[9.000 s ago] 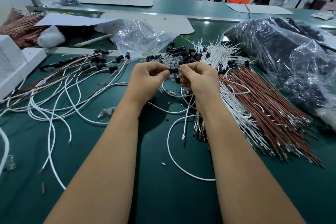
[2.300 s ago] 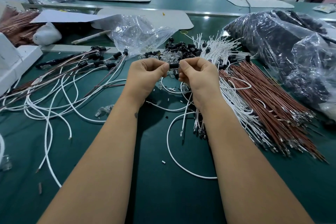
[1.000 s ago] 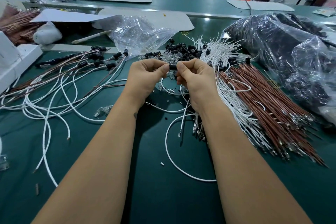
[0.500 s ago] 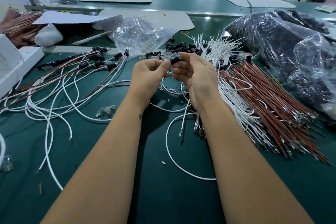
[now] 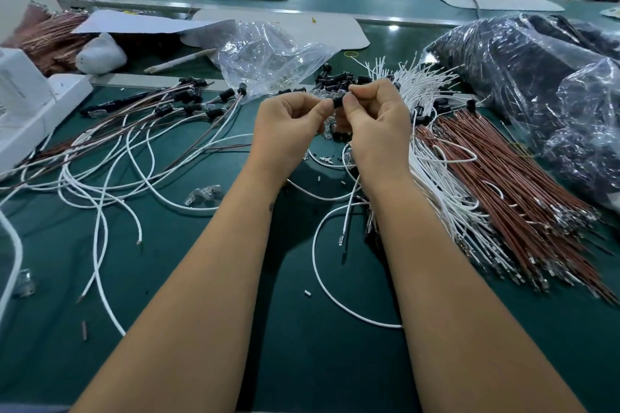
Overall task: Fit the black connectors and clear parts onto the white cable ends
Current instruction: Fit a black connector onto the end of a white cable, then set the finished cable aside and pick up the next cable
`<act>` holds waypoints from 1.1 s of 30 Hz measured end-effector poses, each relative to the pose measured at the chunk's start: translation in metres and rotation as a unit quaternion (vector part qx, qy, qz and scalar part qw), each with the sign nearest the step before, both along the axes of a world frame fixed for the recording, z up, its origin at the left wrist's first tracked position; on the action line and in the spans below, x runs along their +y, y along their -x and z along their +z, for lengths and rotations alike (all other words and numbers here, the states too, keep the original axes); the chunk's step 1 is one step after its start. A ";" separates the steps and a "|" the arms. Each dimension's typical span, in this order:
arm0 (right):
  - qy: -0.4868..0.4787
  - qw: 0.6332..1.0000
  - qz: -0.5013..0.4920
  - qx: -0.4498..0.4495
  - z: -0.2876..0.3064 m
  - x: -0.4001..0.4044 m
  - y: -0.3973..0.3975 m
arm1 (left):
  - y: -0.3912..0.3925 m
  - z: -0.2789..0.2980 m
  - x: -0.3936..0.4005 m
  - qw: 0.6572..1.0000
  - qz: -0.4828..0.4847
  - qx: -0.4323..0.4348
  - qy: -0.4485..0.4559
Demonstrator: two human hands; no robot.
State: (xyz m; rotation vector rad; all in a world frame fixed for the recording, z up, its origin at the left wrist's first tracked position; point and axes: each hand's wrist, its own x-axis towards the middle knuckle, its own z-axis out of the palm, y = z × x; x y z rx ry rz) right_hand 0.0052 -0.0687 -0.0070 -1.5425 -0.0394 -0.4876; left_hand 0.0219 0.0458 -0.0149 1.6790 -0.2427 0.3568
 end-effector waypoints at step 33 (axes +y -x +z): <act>0.434 0.870 -0.184 0.146 -0.004 -0.047 -0.005 | 0.002 -0.010 -0.017 0.906 0.151 0.016 -0.396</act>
